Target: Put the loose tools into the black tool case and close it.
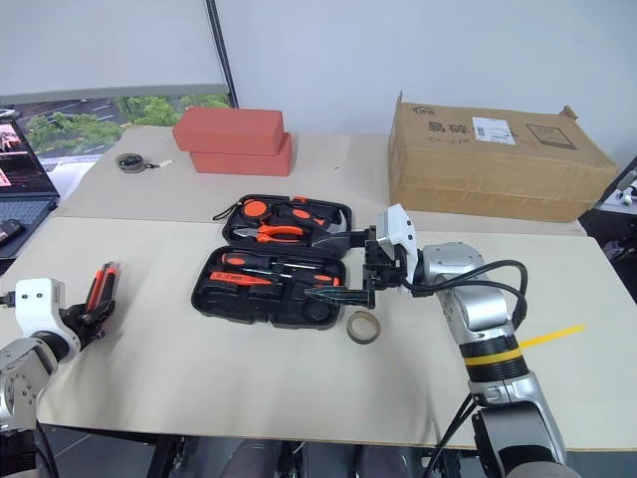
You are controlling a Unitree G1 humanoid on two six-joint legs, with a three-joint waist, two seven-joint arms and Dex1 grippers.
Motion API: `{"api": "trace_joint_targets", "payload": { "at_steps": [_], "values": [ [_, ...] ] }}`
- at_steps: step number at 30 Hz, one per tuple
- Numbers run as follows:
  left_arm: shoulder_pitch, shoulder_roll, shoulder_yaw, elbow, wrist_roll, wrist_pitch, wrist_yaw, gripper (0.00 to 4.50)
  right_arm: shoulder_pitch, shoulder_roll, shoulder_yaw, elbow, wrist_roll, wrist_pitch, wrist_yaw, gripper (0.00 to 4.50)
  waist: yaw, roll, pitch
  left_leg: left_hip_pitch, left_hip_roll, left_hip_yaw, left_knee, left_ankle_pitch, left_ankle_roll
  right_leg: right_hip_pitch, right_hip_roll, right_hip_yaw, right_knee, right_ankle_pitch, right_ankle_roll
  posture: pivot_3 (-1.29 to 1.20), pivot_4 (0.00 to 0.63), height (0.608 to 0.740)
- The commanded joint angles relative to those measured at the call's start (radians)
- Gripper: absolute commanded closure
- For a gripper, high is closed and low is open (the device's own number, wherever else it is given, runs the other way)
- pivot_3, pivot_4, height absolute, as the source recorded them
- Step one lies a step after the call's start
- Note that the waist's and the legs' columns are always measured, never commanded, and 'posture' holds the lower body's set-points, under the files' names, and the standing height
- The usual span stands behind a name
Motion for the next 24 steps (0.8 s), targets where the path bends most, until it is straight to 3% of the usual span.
{"api": "trace_joint_targets", "payload": {
  "at_steps": [1, 7, 14, 17, 24],
  "values": [
    [-0.083, 0.047, -0.069, -0.062, -0.063, -0.158, -0.2, 2.69, -0.006, -0.011, -0.033, -0.033, 0.021, -0.017, -0.003, 0.0, 0.005, -0.002, 0.001, -0.001, 0.0, 0.0, 0.0, 0.0, 0.0, -0.001, 0.0, -0.001, 0.0, 0.0, 0.0, 0.0, 0.15, 0.712],
    [-0.243, 0.119, -0.264, 0.006, -0.092, -0.35, -0.598, 2.69, 0.009, -0.039, -0.032, -0.017, -0.004, -0.04, 0.003, 0.0, 0.006, -0.005, 0.001, -0.008, -0.001, 0.003, 0.0, 0.002, -0.002, -0.004, -0.001, -0.008, -0.002, 0.004, -0.005, 0.0, 0.15, 0.712],
    [-0.456, 0.19, -0.554, 0.326, 0.066, -0.703, -1.057, 2.69, 0.042, -0.048, -0.044, -0.056, -0.001, -0.042, -0.036, 0.0, -0.02, -0.005, 0.001, -0.007, 0.0, 0.013, 0.0, 0.008, 0.002, -0.003, 0.009, -0.008, 0.0, 0.001, 0.0, 0.0, 0.15, 0.712],
    [-0.536, 0.188, -0.632, 0.461, 0.097, -0.848, -1.142, 2.69, 0.06, -0.052, -0.049, -0.08, 0.001, -0.037, -0.054, 0.0, -0.019, -0.005, 0.001, -0.007, 0.002, 0.013, 0.0, 0.008, 0.0, -0.004, 0.012, -0.007, -0.001, 0.0, -0.001, 0.0, 0.15, 0.712],
    [-0.711, 0.155, -0.779, 0.734, 0.165, -1.078, -1.155, 2.69, 0.094, -0.063, -0.062, -0.124, 0.006, -0.025, -0.089, 0.0, -0.013, -0.005, 0.001, -0.007, 0.002, 0.012, 0.001, 0.003, 0.008, -0.004, 0.012, -0.005, 0.0, 0.0, -0.001, 0.0, 0.15, 0.712]
  ]
}}
